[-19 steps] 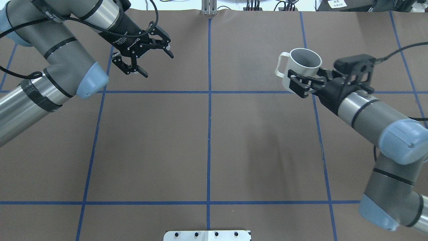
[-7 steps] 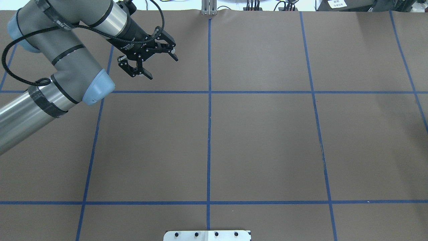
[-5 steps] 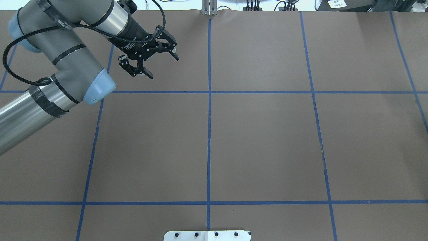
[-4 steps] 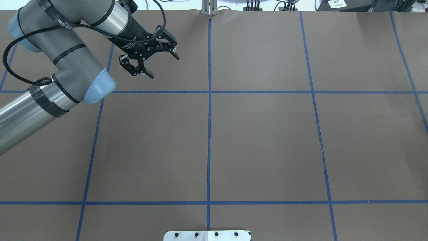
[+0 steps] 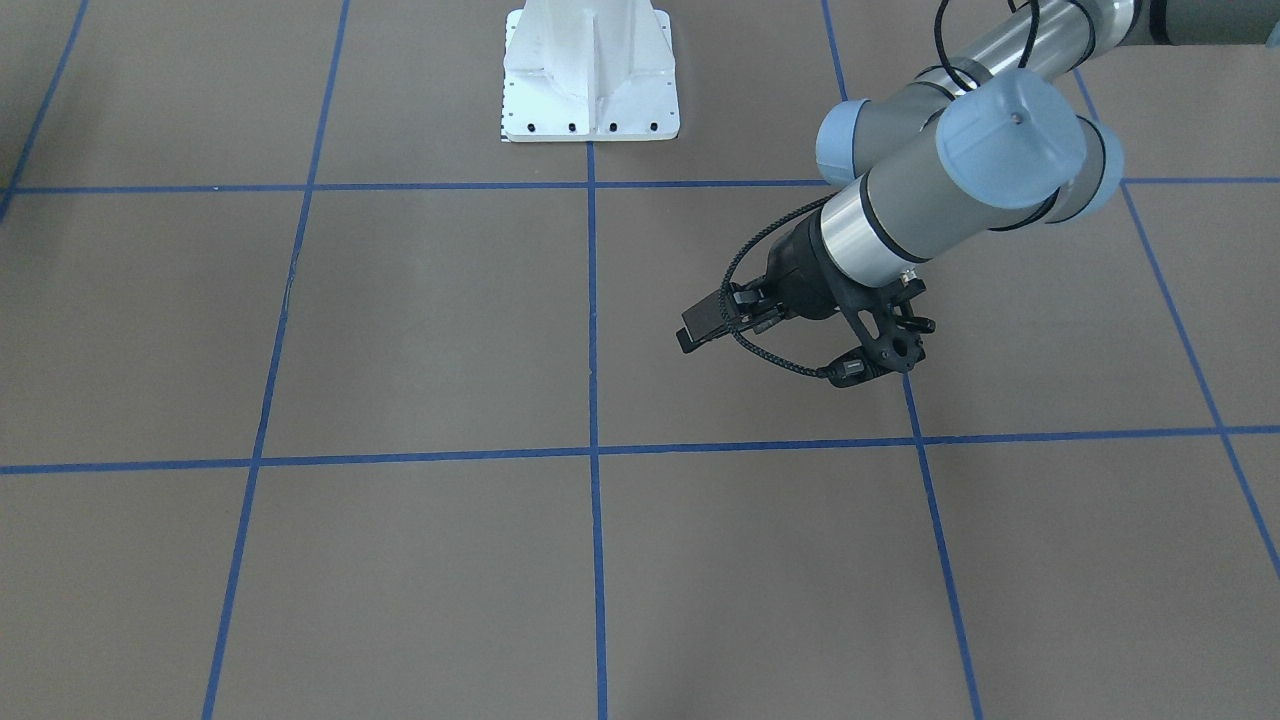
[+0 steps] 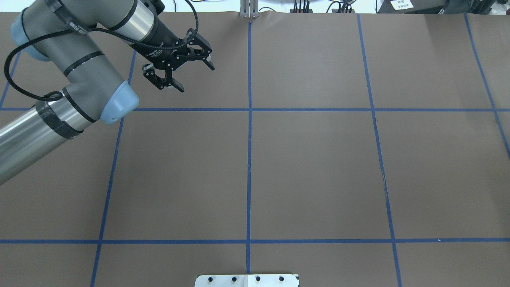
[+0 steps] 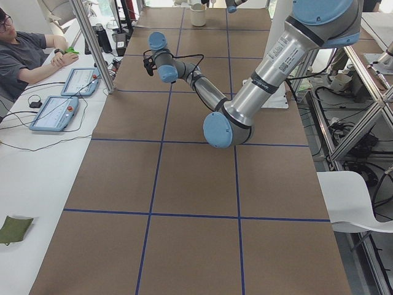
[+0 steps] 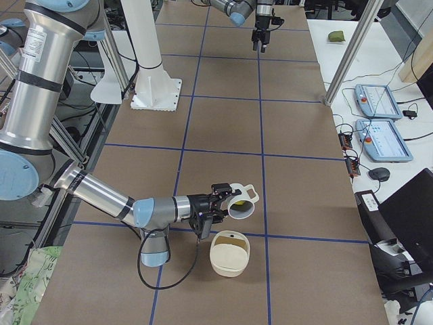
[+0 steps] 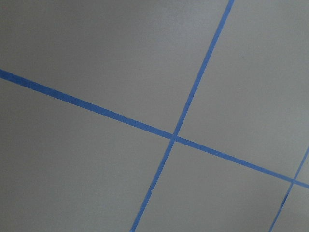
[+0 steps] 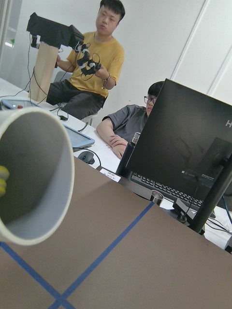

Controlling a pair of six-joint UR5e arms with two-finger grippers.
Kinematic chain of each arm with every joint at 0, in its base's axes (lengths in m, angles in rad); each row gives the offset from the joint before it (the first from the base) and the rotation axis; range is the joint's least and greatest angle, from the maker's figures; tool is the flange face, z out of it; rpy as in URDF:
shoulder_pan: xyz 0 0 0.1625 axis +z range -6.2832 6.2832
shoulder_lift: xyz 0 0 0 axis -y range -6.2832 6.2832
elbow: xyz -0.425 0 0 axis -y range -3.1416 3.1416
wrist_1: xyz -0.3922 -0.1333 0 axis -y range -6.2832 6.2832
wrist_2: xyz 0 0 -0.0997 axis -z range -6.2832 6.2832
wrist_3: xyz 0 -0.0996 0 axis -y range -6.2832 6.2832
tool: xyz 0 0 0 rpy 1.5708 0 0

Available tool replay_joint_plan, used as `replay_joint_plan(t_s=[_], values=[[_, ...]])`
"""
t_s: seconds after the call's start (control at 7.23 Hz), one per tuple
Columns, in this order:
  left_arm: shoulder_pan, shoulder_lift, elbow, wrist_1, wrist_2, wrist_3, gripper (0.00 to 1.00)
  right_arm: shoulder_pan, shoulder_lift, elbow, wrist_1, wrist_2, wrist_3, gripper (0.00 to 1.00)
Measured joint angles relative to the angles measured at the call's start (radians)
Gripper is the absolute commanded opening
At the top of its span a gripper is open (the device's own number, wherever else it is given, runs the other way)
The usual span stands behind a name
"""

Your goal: Left arm hands cup to right arm to dump lemon

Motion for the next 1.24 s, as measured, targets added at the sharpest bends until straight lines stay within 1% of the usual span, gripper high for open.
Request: replay_joint_plan(t_s=[0.41,0.83,1.24], values=[[0.000,0.000,0.001,0.001,0.017,0.032,1.00,0.029,0.024,-0.099,0.095,0.002,0.175,0.00],[0.001,-0.007,0.001,0.002,0.026,0.042,1.00,0.057,0.034,-0.140,0.125,-0.007,0.378,0.00],[0.003,-0.020,0.002,0.002,0.038,0.044,1.00,0.076,0.061,-0.179,0.143,-0.041,0.614,0.00]])
